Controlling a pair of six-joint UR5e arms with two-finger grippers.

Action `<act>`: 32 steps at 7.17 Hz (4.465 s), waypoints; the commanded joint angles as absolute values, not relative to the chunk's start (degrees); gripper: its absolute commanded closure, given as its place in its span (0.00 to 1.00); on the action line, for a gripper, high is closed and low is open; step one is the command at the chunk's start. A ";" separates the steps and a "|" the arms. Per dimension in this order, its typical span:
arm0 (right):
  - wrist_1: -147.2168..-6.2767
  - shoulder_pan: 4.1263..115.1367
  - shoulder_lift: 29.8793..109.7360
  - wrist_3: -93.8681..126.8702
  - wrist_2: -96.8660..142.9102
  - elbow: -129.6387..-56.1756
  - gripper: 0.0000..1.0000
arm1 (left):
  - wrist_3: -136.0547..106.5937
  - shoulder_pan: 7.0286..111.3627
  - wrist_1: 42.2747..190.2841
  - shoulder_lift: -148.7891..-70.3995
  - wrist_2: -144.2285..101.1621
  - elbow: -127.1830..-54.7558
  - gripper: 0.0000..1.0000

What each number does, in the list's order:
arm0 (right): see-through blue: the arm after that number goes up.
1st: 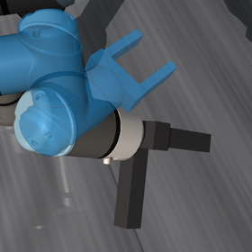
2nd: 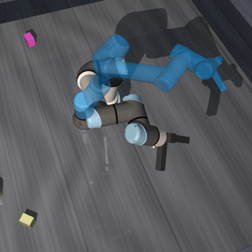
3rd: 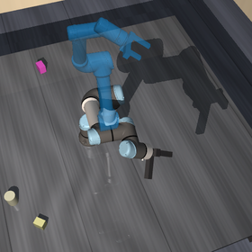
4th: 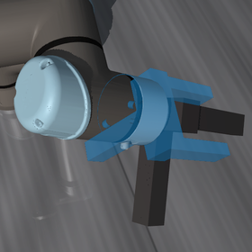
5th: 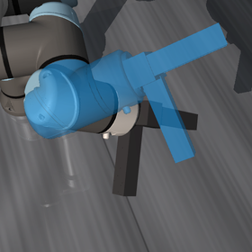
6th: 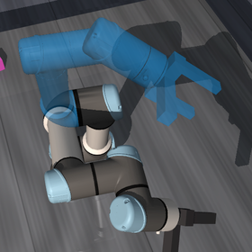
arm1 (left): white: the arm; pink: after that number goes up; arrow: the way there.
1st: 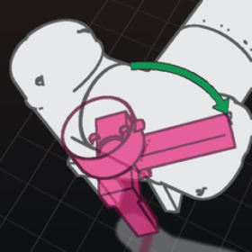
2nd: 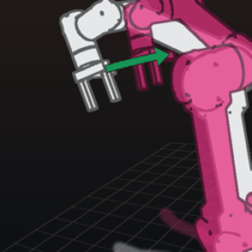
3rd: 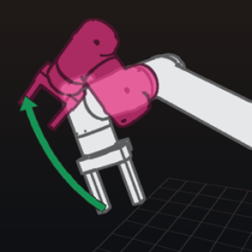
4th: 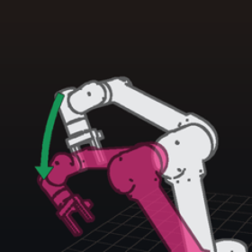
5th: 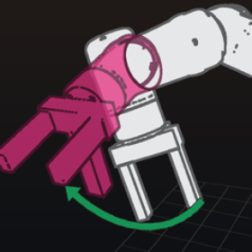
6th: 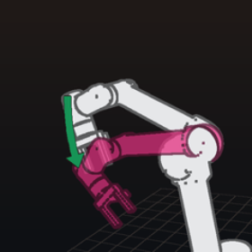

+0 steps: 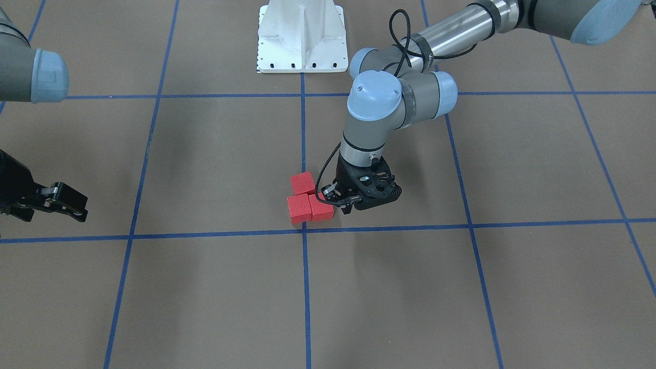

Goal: Form red blocks into L shape at center

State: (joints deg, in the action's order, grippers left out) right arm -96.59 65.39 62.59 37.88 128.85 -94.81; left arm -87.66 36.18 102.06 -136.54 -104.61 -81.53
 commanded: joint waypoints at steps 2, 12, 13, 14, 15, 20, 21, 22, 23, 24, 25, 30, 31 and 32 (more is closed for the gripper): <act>-96.59 65.39 62.67 37.88 128.85 -94.66 0.01 | -92.80 32.80 100.82 -136.58 -103.98 -82.70 1.00; -96.59 65.39 62.84 37.71 128.85 -94.22 0.01 | -95.36 27.86 99.32 -139.31 -101.51 -81.83 1.00; -96.59 65.39 62.84 37.71 128.85 -94.22 0.01 | -95.36 27.77 99.32 -139.31 -101.51 -81.83 1.00; -96.59 65.39 62.93 37.71 128.85 -94.13 0.01 | -95.01 27.95 99.32 -139.31 -101.51 -81.57 1.00; -96.59 65.39 62.93 37.71 128.85 -94.13 0.01 | -94.92 28.38 99.32 -139.22 -101.51 -80.78 1.00; -96.59 65.39 62.93 37.71 128.85 -94.13 0.01 | -94.48 28.39 99.40 -139.31 -101.51 -80.25 1.00; -96.59 65.39 62.93 37.71 128.85 -94.13 0.01 | -94.48 28.39 99.49 -139.31 -101.43 -80.16 1.00; -96.59 65.39 62.93 37.71 128.85 -94.13 0.01 | -94.48 28.39 99.49 -139.74 -101.51 -79.55 1.00; -96.59 65.39 62.93 37.71 128.85 -94.13 0.01 | -94.48 28.39 99.49 -139.92 -101.51 -79.45 1.00; -96.59 65.39 62.93 37.71 128.85 -94.13 0.01 | -94.48 28.39 99.58 -140.27 -101.51 -79.11 1.00; -96.59 65.39 62.93 37.71 128.85 -94.13 0.01 | -94.48 28.48 99.58 -140.27 -101.51 -79.01 1.00; -96.59 65.39 63.02 37.71 128.85 -94.04 0.01 | -94.04 29.53 100.11 -140.62 -101.51 -77.87 1.00; -96.59 65.39 63.10 37.62 128.85 -94.04 0.01 | -94.04 29.53 100.19 -140.89 -101.51 -77.44 1.00; -96.59 65.39 63.11 37.53 128.85 -94.04 0.01 | -94.04 29.62 100.20 -141.06 -101.51 -77.17 1.00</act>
State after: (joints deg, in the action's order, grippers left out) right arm -96.59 65.39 63.07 37.62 128.85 -94.06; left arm -94.05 29.55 100.16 -140.81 -101.51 -77.53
